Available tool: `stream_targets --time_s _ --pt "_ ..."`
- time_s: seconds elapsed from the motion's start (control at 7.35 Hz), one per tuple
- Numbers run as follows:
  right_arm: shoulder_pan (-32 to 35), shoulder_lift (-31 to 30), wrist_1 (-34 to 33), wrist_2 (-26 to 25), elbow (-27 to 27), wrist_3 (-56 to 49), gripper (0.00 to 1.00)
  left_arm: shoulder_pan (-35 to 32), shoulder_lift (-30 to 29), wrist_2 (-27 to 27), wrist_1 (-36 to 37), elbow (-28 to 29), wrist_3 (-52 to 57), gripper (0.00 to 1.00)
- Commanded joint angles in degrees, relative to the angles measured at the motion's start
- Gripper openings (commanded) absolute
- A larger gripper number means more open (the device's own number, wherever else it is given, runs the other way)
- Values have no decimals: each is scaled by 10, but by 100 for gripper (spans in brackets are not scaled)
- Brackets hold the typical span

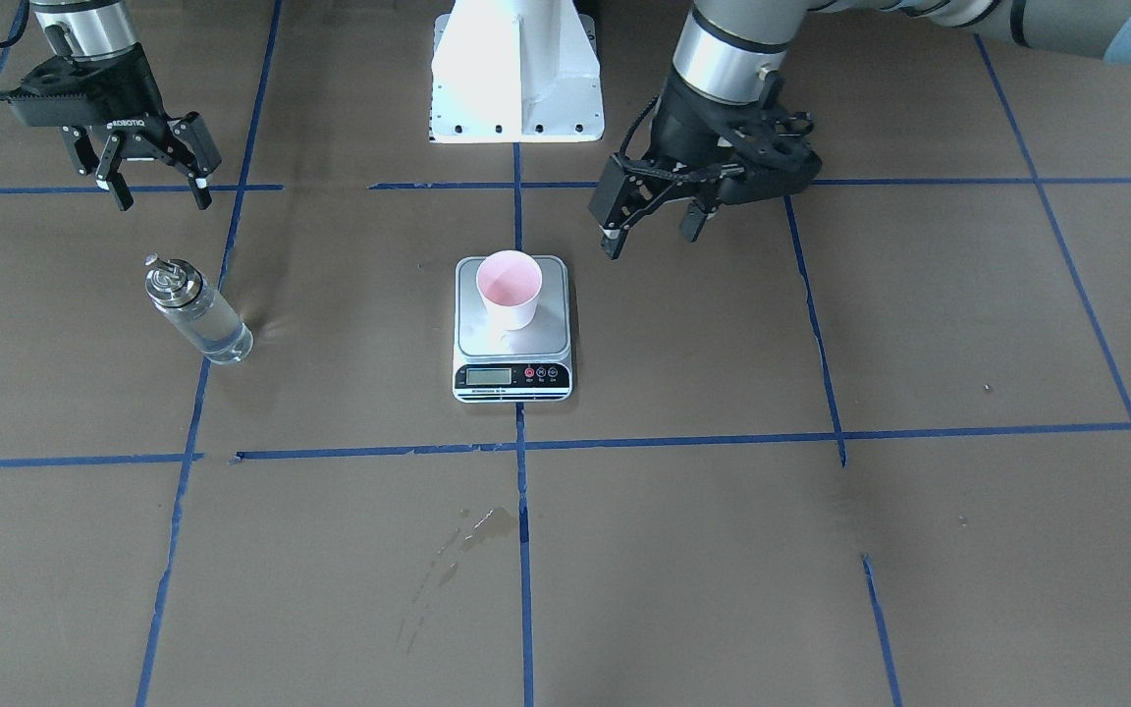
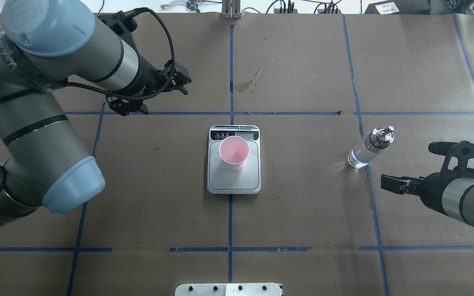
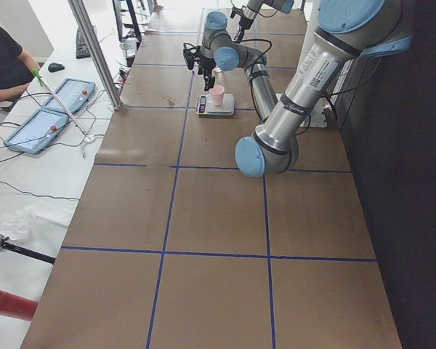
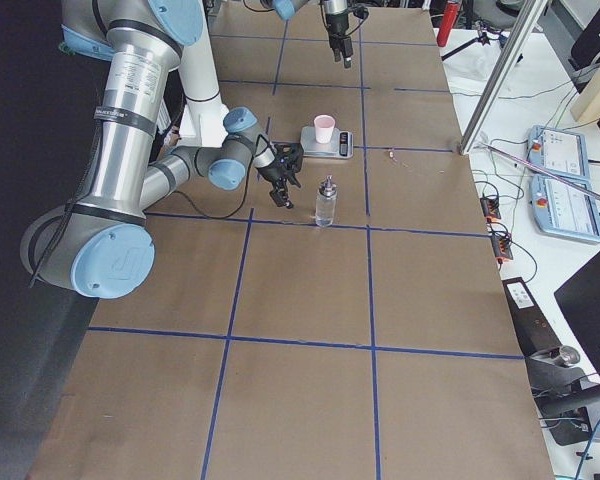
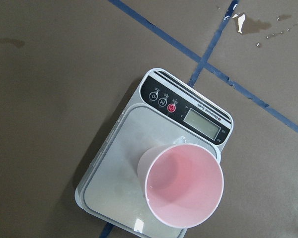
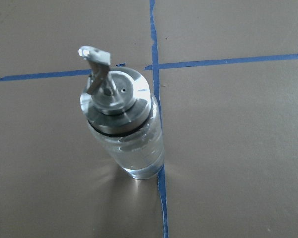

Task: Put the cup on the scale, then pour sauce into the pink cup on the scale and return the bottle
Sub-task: 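Release the cup and withdraw the left arm while the right gripper approaches the bottle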

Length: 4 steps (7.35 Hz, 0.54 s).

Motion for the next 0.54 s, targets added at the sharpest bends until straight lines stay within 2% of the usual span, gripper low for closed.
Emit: stream_targets --time_s 0.0,0.27,0.41 --pt "-19 -2 28 -45 -22 -1 100 -53 60 -5 4 -22 133 100" --pt "-48 7 28 -131 -38 -1 100 -134 140 -26 3 -39 304 100" --pt "-59 26 28 -156 -58 -3 100 -177 180 -36 2 -39 400 100"
